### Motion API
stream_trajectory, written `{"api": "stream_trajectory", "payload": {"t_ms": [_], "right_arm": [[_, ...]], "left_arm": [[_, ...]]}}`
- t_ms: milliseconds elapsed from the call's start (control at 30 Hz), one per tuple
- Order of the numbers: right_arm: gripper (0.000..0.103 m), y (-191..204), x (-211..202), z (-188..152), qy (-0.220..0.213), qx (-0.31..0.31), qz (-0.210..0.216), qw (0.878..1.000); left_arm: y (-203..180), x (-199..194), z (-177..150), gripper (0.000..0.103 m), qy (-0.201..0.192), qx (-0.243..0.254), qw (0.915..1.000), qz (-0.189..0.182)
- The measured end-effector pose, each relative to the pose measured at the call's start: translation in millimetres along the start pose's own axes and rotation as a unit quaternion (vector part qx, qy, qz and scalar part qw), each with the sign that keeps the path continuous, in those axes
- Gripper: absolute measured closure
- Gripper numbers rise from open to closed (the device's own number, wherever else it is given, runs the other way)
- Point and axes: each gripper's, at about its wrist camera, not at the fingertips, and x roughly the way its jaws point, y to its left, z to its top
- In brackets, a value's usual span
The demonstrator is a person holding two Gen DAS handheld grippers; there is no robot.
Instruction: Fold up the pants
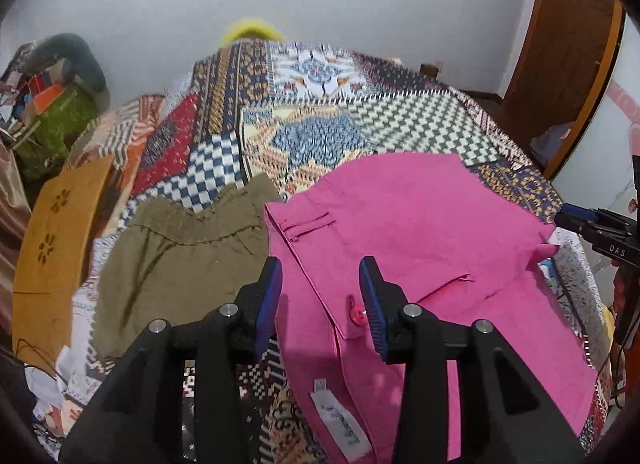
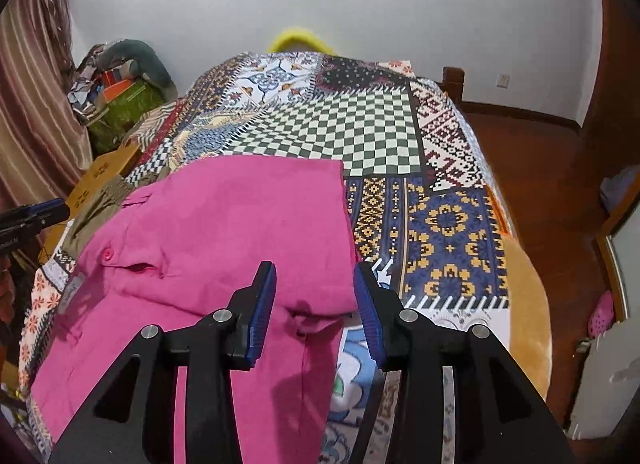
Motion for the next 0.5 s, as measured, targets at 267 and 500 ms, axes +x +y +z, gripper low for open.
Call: {"api": "stream_trajectory", "payload": {"t_ms": [267, 500], "right_arm": [[0.066, -13.4, 40.4, 0.9, 0.028, 0.009, -0.003, 1.0], [0.066, -13.7, 58.8, -5.0, 0.036, 0.009, 0.004, 0.999]], "left_arm": [[7.2, 49.6, -7.7, 0.063, 0.038, -0.014, 0.999, -0.02], [4.6, 59.4, -8.6, 0.065, 0.035, -0.004, 0.9991, -0.025]]}}
